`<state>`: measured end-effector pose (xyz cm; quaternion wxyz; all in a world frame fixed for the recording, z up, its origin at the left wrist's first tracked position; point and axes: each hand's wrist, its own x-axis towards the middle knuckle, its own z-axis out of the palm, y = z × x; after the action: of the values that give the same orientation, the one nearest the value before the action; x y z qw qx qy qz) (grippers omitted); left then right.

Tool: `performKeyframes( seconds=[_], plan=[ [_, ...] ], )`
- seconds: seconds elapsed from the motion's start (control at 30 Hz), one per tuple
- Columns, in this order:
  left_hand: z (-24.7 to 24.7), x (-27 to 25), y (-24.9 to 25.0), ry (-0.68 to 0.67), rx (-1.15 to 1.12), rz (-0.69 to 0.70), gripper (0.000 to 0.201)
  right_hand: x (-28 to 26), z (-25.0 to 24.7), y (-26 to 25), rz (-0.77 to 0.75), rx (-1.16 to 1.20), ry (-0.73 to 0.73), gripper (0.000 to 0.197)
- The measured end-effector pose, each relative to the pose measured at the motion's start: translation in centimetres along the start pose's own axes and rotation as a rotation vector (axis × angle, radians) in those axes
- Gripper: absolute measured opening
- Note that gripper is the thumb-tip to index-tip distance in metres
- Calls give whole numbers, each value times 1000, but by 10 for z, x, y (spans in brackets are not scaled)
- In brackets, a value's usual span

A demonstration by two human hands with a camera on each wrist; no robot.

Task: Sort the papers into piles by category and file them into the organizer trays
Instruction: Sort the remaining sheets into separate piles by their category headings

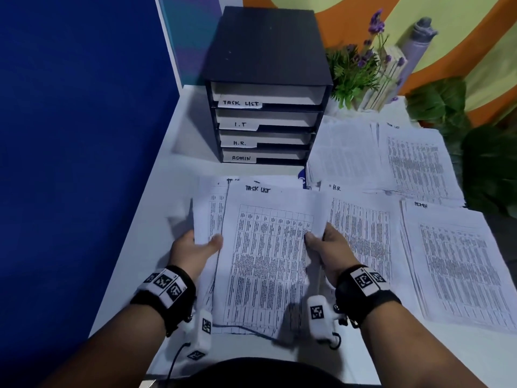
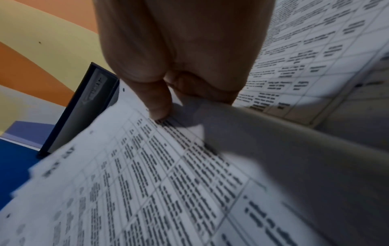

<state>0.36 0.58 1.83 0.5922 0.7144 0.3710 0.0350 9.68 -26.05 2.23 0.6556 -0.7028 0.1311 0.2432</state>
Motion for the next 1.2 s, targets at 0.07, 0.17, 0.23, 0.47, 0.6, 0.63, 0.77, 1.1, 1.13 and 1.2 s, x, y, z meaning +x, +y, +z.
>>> performKeyframes(
  seconds=[0.07, 0.17, 0.23, 0.47, 0.6, 0.63, 0.77, 1.1, 1.13, 1.2],
  plan=[
    [3, -1, 1, -5, -32, 5, 10, -2, 0, 4, 42, 53, 22, 17],
    [2, 4, -2, -7, 11, -14, 19, -5, -5, 7, 47, 111, 4, 18],
    [4, 3, -4, -80, -23, -62, 25, -8, -7, 6, -7, 118, -71, 22],
    [8, 7, -4, -100, 403, 84, 22, -7, -6, 10, 33, -52, -38, 23],
    [-4, 15, -24, 20, 785, 3, 66, -7, -1, 17, -10, -282, -42, 21],
    [-5, 15, -28, 2, 796, -12, 74, -7, 2, 19, -3, -344, -17, 24],
    [-10, 19, -38, 0, 764, 7, 75, -9, 13, 28, 14, -427, 41, 28],
    [-8, -2, -20, 47, 323, 84, 24, -12, 10, 16, 46, -191, 3, 13],
    [-9, -4, -17, 38, 248, 80, 24, -12, 7, 14, 56, -113, 2, 17],
    [-11, -4, -13, 5, 103, 51, 26, -13, 4, 10, 51, -6, 7, 24]
  ],
)
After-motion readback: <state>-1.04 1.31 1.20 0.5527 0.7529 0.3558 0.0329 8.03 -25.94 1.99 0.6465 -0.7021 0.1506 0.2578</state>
